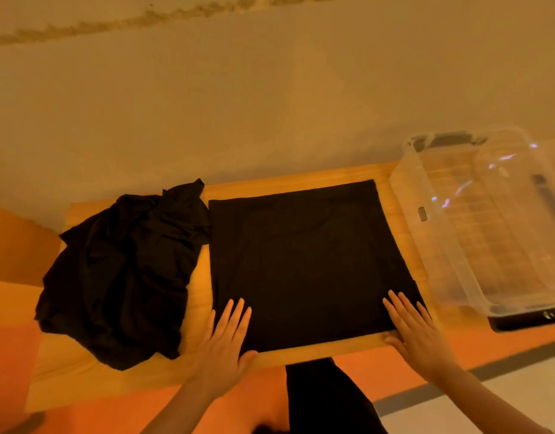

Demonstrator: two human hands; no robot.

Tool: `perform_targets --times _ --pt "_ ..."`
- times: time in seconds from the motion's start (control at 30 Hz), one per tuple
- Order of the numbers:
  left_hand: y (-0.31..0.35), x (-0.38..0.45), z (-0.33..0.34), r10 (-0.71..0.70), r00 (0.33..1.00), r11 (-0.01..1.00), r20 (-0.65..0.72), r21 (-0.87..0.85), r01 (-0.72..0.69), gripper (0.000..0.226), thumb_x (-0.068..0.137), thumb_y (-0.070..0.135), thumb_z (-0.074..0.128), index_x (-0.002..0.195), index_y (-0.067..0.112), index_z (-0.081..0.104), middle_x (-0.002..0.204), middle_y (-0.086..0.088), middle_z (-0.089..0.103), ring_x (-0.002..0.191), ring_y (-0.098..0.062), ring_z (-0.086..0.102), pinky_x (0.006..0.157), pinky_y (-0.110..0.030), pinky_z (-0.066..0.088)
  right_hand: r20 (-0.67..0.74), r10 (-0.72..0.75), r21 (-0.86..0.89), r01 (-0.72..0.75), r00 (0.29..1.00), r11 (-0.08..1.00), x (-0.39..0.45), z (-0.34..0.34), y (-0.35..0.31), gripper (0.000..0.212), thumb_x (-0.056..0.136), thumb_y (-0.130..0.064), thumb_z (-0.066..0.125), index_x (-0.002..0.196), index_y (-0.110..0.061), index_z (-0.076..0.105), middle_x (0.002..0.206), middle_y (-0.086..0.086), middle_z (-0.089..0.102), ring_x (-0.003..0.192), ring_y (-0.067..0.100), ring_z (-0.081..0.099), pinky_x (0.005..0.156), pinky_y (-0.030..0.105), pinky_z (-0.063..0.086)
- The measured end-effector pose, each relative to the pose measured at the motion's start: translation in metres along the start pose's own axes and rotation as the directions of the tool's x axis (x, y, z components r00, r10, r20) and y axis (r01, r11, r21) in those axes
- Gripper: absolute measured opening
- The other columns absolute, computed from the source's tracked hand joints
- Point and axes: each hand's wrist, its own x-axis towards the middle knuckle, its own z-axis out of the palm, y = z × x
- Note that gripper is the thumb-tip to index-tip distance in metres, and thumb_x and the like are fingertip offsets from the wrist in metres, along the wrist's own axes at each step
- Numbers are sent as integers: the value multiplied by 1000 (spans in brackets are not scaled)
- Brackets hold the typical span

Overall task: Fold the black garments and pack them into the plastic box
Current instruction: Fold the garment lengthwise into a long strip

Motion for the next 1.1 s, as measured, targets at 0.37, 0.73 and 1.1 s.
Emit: perform_targets --times 0.37,0.73,1.1 --pt "-8 -40 22 100 988 994 -121 59 -94 57 99 41 1 148 11 -3 126 -8 59 144 -19 -9 115 -35 -2 56 40 8 -40 998 999 -18 4 -6 56 97 -52 8 144 -25 18 138 2 45 140 15 19 113 25 4" --pt "-6 -47 -49 -30 997 991 -74 -130 20 32 90 23 52 121 25 60 122 8 61 109 -16 60 84 -30 49 -8 57 20 -56 998 998 -23 -52 -6 43 81 -3 65 121 -18 61 115 1 66 98 16 66 81 25 52" --pt "-38 -33 -276 -415 724 747 -551 -661 -75 17 85 11 64 98 2 69 95 -16 68 79 -20 60 64 -18 45 -432 242 562 50 869 826 -14 -278 -31 13 86 -2 60 95 0 69 87 6 60 85 24 55 72 28 38"
